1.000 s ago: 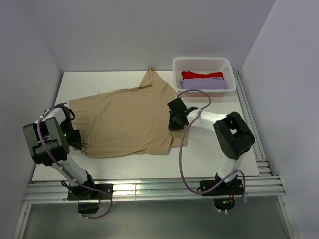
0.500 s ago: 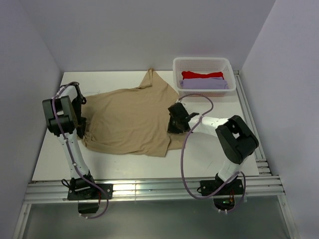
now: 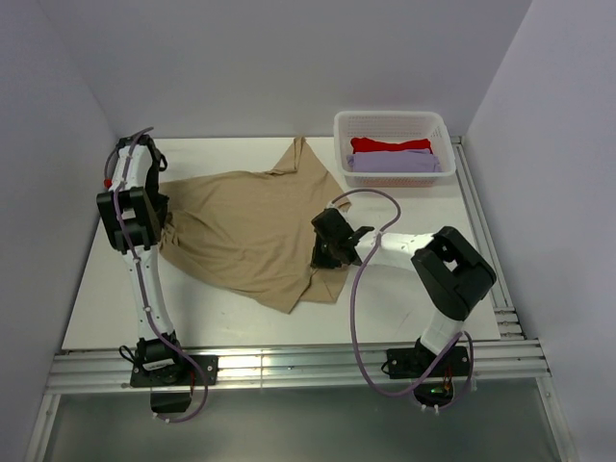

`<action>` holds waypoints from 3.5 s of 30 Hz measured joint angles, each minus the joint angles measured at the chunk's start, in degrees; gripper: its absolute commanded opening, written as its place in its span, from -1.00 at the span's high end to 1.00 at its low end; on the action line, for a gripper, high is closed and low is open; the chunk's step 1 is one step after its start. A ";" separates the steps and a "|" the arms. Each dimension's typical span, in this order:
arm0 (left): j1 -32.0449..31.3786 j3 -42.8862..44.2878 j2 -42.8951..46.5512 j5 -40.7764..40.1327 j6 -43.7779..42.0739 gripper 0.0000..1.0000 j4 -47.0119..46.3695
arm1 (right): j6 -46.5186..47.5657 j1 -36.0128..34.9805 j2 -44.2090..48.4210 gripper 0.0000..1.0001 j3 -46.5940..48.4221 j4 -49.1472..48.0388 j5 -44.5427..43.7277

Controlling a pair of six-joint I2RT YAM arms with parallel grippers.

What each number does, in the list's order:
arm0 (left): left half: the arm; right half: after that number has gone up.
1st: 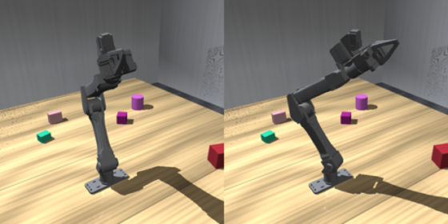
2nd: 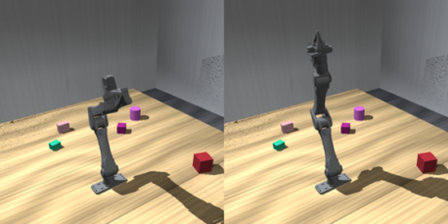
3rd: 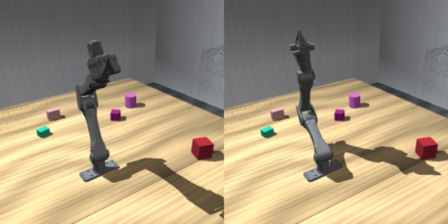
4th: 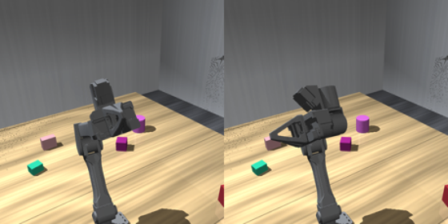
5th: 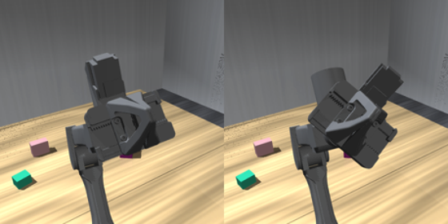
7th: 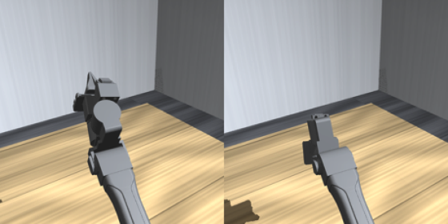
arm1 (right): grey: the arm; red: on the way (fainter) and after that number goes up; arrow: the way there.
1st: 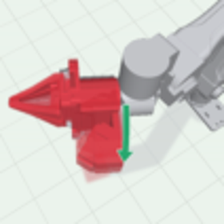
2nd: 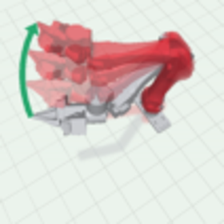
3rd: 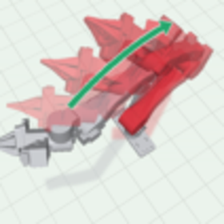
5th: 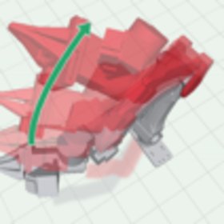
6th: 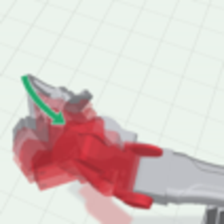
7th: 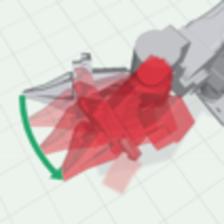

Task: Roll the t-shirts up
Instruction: Flatten the tshirt

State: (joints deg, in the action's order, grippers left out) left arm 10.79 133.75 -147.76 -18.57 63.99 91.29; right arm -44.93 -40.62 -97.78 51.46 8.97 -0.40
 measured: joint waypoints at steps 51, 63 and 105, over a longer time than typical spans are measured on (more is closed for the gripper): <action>6.71 -75.45 78.68 -8.90 -7.96 0.99 -28.02 | 9.94 -4.79 34.49 1.00 -1.46 9.97 3.21; 9.20 -75.34 85.96 -4.83 -24.15 0.99 -35.76 | 10.91 -5.01 40.72 1.00 -2.10 11.30 4.22; 8.74 -66.95 80.85 -6.54 -30.27 -0.33 -35.50 | 3.04 -18.75 45.09 -0.13 -15.21 19.67 -0.17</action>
State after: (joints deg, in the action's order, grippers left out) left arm 19.53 66.81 -66.92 -25.10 33.71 55.79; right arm -41.89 -59.37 -52.69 36.25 28.64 -0.58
